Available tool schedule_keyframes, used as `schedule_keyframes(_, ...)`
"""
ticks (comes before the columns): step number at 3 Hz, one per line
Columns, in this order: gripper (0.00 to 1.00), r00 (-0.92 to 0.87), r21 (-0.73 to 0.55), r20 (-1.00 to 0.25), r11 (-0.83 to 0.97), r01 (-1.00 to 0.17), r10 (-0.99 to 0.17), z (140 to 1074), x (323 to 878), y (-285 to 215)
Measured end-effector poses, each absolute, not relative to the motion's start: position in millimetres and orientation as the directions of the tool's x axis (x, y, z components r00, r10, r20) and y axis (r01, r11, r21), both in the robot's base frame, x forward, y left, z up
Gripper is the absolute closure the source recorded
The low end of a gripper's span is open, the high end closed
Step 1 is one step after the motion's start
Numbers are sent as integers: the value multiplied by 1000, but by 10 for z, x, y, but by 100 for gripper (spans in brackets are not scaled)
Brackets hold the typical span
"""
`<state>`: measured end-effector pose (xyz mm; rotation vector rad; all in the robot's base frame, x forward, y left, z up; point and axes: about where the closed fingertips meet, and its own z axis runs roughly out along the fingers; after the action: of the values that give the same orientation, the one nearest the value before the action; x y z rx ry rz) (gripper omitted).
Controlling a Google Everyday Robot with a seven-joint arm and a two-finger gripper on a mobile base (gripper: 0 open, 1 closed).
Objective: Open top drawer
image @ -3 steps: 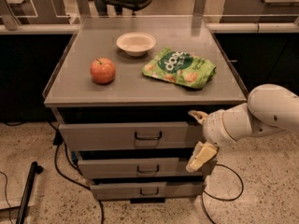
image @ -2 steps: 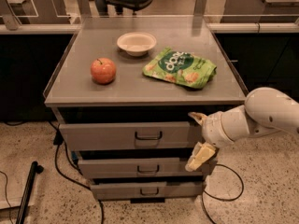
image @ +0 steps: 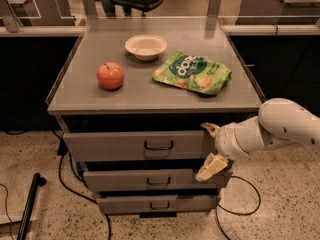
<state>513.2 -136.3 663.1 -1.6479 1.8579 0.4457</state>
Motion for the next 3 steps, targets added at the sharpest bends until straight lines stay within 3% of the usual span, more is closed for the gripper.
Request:
schedule_keyframes(1, 45, -40, -143, -636, 169, -975, -771, 6643, 5130, -1362)
schedule_keyframes(3, 91, -40, -143, -636, 169, -975, -771, 6804, 5143, -1380)
